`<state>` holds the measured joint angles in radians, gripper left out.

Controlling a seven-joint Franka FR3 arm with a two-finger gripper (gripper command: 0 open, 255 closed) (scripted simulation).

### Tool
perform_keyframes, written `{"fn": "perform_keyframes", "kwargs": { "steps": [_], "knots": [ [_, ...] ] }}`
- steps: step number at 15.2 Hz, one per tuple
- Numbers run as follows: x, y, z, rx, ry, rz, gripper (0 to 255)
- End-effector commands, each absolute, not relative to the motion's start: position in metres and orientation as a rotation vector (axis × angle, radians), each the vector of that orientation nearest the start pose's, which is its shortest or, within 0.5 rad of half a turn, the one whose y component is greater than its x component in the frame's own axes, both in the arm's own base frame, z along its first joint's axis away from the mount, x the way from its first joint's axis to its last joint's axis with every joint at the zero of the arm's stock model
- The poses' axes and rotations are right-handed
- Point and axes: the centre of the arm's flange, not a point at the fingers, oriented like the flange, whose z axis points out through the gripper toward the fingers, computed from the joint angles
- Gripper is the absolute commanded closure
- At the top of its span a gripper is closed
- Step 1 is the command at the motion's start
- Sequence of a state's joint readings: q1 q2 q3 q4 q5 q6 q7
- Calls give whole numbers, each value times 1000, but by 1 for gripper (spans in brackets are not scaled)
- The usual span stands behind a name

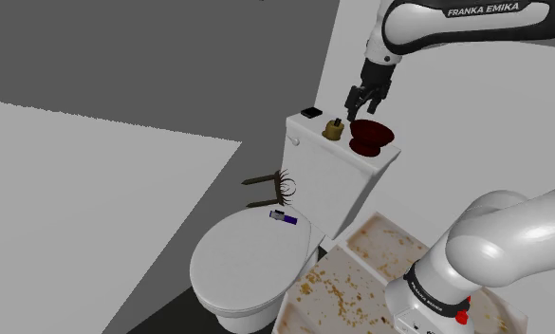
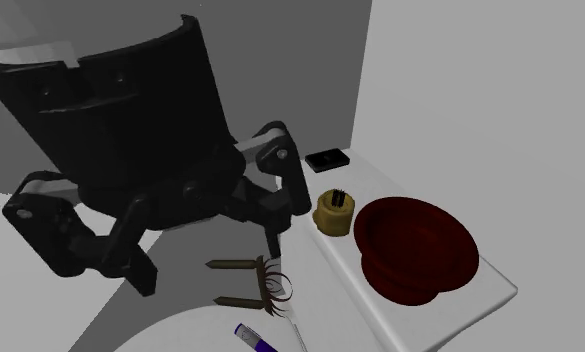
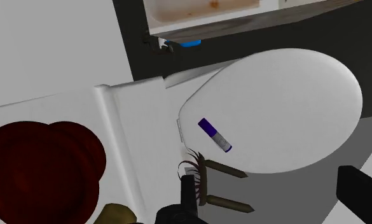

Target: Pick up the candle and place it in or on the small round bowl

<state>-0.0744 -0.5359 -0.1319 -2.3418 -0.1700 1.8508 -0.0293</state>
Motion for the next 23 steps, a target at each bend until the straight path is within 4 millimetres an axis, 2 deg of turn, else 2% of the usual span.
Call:
{"fn": "perform_keyframes", "kwargs": {
  "steps": [1,23],
  "knots": [
    [401,-120,522,-3232,189,-53,0],
    [571,-323,389,-3160,204,-53,0]
  ]
}}
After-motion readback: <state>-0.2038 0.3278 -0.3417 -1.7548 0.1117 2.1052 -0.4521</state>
